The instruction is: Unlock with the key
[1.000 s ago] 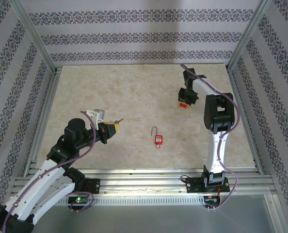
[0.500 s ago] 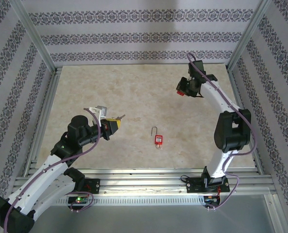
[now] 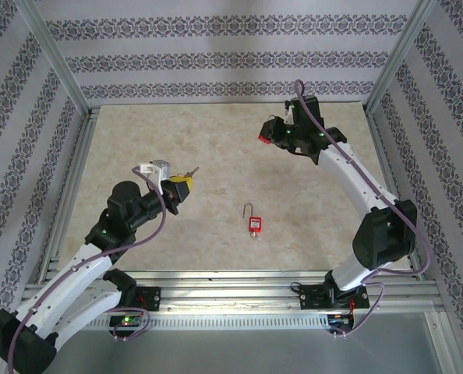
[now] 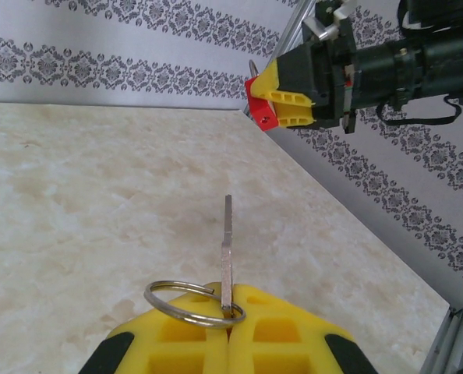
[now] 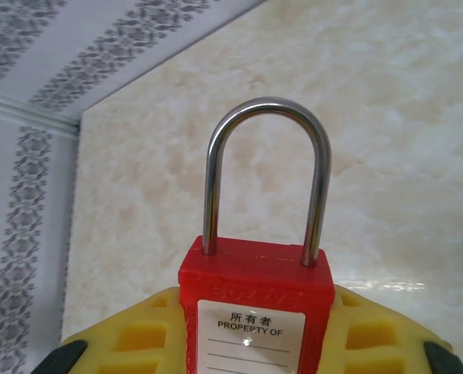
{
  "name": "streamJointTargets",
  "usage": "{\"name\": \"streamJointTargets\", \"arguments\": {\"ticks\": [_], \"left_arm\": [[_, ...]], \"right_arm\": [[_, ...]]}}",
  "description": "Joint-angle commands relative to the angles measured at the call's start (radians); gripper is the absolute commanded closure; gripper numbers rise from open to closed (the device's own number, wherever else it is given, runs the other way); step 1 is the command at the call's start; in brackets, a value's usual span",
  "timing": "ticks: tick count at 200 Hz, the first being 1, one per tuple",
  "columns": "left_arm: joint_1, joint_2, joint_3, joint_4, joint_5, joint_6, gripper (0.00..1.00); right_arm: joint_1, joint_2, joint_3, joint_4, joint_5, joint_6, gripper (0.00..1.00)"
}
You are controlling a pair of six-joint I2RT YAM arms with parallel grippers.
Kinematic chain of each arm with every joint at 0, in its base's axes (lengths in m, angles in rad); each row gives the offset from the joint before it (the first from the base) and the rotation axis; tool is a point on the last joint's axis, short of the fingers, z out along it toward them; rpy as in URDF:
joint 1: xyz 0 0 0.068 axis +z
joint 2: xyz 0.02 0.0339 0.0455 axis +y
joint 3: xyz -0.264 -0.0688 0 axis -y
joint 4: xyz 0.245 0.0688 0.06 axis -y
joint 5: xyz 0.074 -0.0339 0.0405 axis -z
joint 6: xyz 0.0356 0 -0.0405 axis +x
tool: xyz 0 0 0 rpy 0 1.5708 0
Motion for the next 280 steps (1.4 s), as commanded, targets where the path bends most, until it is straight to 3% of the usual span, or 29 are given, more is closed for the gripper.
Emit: {"name": "streamJointTargets", "arguments": {"ticks": [1, 62, 107, 149, 195, 280], "left_arm": [[-0.014, 0.021, 0.045, 0.101, -0.004, 0.027, 1.00], [-0.097, 0.109, 0.074, 0.209, -0.070, 0.076, 1.00], [-0.221, 0.187, 0.095, 0.355, -0.235, 0.248, 1.00], [-0.253, 0.237, 0.091, 0.462, -0.399, 0.345, 1.00], [-0.279, 0.304, 0.104, 0.556, -0.482, 0.346, 1.00], [-0.280, 0.422, 0.200, 0.513, -0.455, 0.204, 1.00]], "right_arm": [[0.021, -0.046, -0.007, 0.059, -0.022, 0.043, 1.00], [0.057, -0.105, -0.061, 0.192, -0.027, 0.186, 1.00], [0.102, -0.119, -0.075, 0.330, -0.016, 0.355, 1.00], [0.153, -0.134, -0.060, 0.341, 0.038, 0.387, 1.00], [0.202, -0.128, -0.090, 0.418, 0.100, 0.436, 1.00], [0.245, -0.115, -0.071, 0.434, 0.126, 0.417, 1.00]]}}
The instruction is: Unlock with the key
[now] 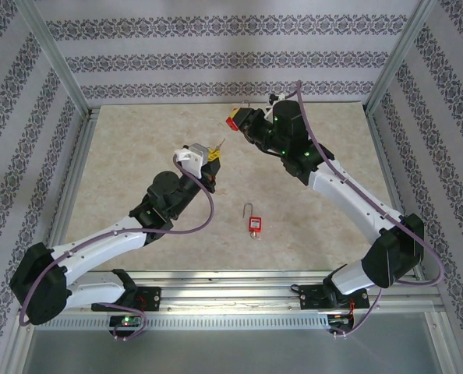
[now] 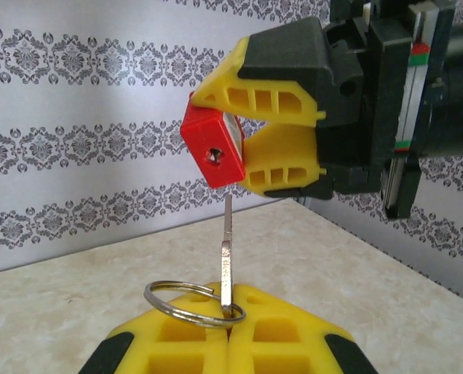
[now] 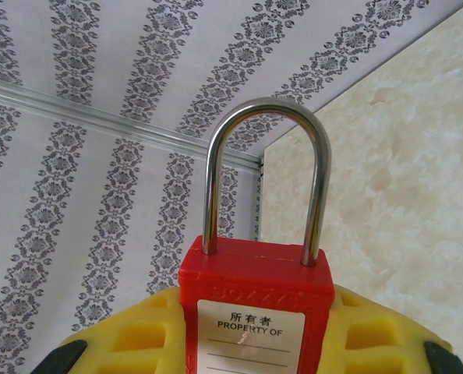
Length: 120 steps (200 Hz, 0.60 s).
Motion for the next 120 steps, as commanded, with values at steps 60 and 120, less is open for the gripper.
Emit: {"name": "streamJointTargets", "arguments": {"ticks": [60, 120], "left_arm": [[0.021, 0.030, 0.095, -0.006, 0.118, -0.239, 1.00], [0.051, 0.029, 0.081, -0.067, 0.124, -0.388, 1.00]], "right_arm": [[0.017, -0.004, 0.008, 0.036, 0.033, -0.036, 1.00], [0.019, -0.003, 0.013, 0.040, 0.027, -0.043, 1.00]]}}
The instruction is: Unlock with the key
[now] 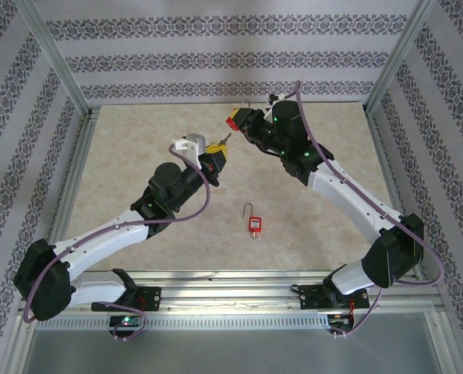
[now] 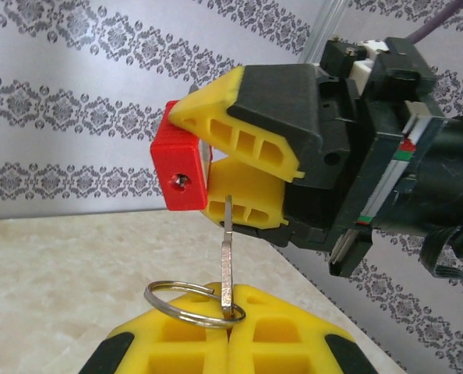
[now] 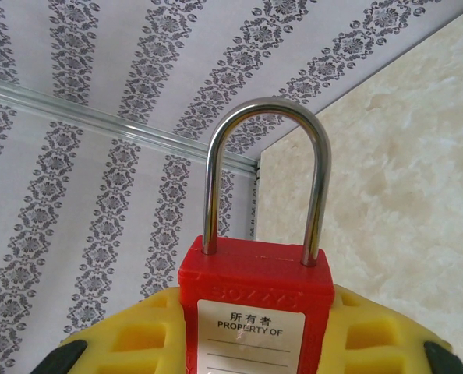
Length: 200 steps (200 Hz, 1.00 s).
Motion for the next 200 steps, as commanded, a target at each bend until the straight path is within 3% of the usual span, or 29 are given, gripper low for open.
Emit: {"name": "streamJointTargets", "arguments": {"ticks": [1, 70, 141, 200], "left_arm": [[0.020, -0.006, 0.010, -0.027, 0.013, -0.092, 1.00], [0.031, 0.018, 0.024, -0.021, -0.002, -0.101, 1.00], [0.031, 0.016, 0.008, -0.003, -0.086, -0.063, 1.00], [0.031, 0.033, 0.006, 0.036, -0.062, -0.035, 1.00]], "right_arm": [[0.014, -0.003, 0.013, 0.041, 0.013, -0.020, 1.00], [0.033, 0.008, 0.012, 0.051, 0.007, -0.016, 1.00], [0.041, 0.008, -0.007, 0.061, 0.003, -0.007, 1.00], [0.045, 0.016, -0.004, 0.060, -0.001, -0.008, 1.00]]}}
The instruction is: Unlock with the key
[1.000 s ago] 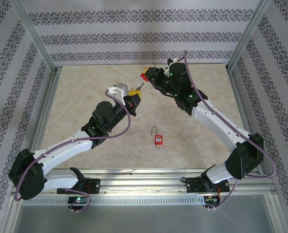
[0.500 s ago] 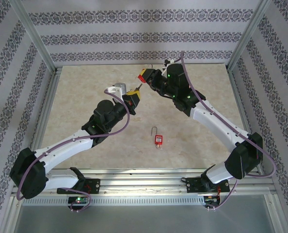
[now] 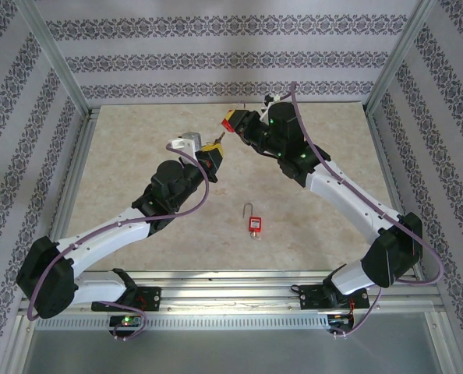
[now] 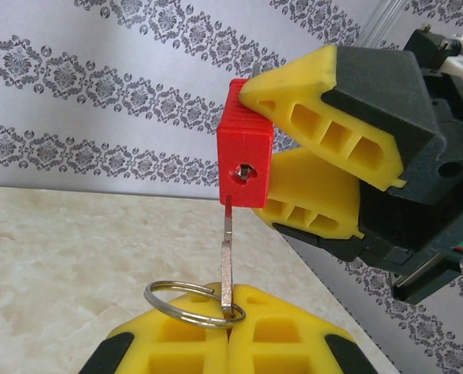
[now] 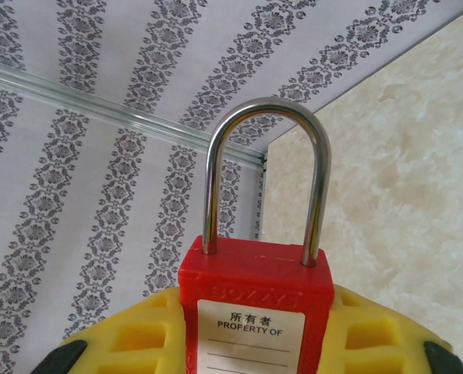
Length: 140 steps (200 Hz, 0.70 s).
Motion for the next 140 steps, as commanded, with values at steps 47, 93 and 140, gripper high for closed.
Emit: {"name": "streamJointTargets", "arguments": {"ticks": [47, 93, 140], "left_arm": [[0.009, 0.005, 0.006, 0.079, 0.006, 0.047, 1.00], [0.009, 0.010, 0.014, 0.065, 0.003, 0.058, 1.00], [0.009, 0.008, 0.009, 0.064, -0.017, 0.065, 1.00]], "right_arm": [[0.016, 0.012, -0.005, 0.032, -0.003, -0.011, 1.00], [0.022, 0.012, -0.008, 0.039, -0.008, -0.010, 1.00], [0.026, 0.015, -0.008, 0.041, -0.016, -0.009, 1.00]]}}
